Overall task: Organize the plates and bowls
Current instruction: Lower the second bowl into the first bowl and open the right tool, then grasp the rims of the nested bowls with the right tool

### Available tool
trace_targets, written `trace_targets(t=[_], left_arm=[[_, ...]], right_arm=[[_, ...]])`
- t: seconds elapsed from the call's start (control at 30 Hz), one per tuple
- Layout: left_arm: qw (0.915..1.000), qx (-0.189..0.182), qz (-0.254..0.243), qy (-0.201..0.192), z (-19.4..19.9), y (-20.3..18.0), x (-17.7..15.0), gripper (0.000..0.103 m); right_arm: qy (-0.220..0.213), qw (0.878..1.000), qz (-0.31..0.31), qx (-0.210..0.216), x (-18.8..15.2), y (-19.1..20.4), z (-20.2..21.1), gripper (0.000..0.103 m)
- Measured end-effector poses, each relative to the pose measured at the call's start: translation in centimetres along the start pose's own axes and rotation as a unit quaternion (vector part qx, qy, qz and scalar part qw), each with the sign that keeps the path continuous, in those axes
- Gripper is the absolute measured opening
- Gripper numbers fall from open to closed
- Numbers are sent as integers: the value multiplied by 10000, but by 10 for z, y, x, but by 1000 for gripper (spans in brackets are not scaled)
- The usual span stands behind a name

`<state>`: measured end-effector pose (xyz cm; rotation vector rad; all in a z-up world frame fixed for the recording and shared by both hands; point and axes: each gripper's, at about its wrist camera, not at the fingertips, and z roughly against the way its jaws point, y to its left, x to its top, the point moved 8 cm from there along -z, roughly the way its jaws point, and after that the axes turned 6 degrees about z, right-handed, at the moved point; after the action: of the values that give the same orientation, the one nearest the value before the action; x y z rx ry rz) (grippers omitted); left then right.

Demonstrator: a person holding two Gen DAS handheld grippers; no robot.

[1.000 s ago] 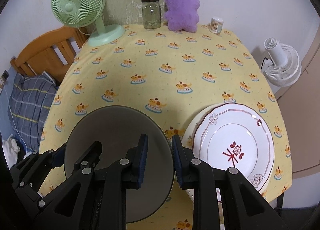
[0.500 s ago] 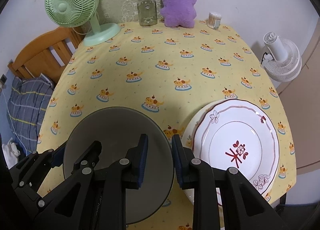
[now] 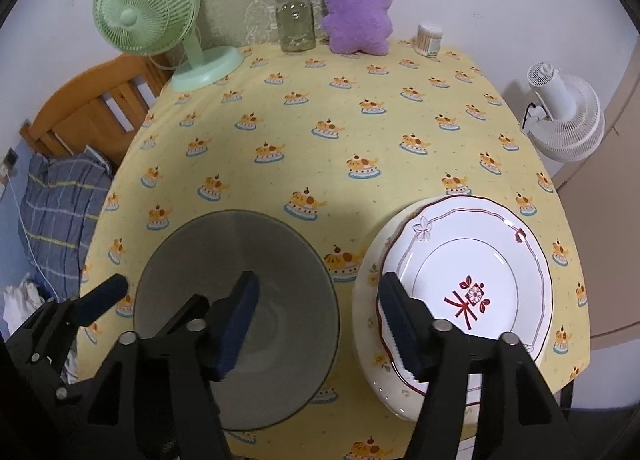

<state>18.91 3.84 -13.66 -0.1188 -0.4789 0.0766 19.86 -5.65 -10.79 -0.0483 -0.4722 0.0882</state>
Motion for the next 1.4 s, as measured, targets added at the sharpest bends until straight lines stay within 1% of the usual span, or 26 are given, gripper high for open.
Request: trace_targets(t=[0.1,0.23,0.33,0.4,0.5,0.67,0.73,0.8,0.87,0.93,1.07,1.13,1.2,1.23,1.3,1.37,1.4], left_arm=[[9999,-113,-49,31,0,-2,-2,87],[9997,-192,-53,112,-3,-8,-4,87],[9997,-200,-9,107,-5,-12,-2,88],[9998,-151,17,135,-7,-12,-3,88],[9997,-71,92,216,-12,-12,-5,88],[9987,214,286,371,-20,-9,-5,88],[9981,327,336,398,-21,-10,-4,88],[9972,464,398,425,-23,-10,-3,88],[9960,589,459,489,-25,-9,-5,88],[9948,703,506,531,-27,-8,-6,88],[9931,865,486,630,-32,-7,-9,88],[9930,870,465,646,-32,-7,-9,88],[9933,841,423,665,-33,-6,-9,88],[9935,818,410,680,-34,-5,-8,88],[9936,776,368,738,-38,-3,-9,88],[9942,670,273,795,-44,-4,-10,88],[9947,599,233,802,-45,-5,-10,88]], right_arm=[[9,9999,-95,69,-3,-3,3,73],[120,9996,-230,142,-7,-7,-1,73],[109,9990,-320,281,-7,-11,-3,73],[106,9982,-398,425,-6,-14,-6,73],[242,9967,-483,601,-8,-16,-16,73],[477,9925,-515,1005,-6,-16,-35,73],[567,9920,-429,1046,-4,-17,-40,72],[619,9903,-393,1178,-2,-17,-43,70],[670,9878,-333,1363,-1,-15,-47,59],[719,9860,-263,1478,0,-13,-49,53],[850,9812,-229,1715,-2,-8,-59,45],[931,9785,-266,1821,-5,-7,-64,44],[937,9778,-289,1854,-4,-6,-64,42],[940,9771,-302,1883,-4,-5,-64,40],[961,9764,-331,1903,-5,-4,-65,39],[967,9768,-331,1882,-5,0,-65,36],[956,9777,-314,1843,-6,2,-65,35]])
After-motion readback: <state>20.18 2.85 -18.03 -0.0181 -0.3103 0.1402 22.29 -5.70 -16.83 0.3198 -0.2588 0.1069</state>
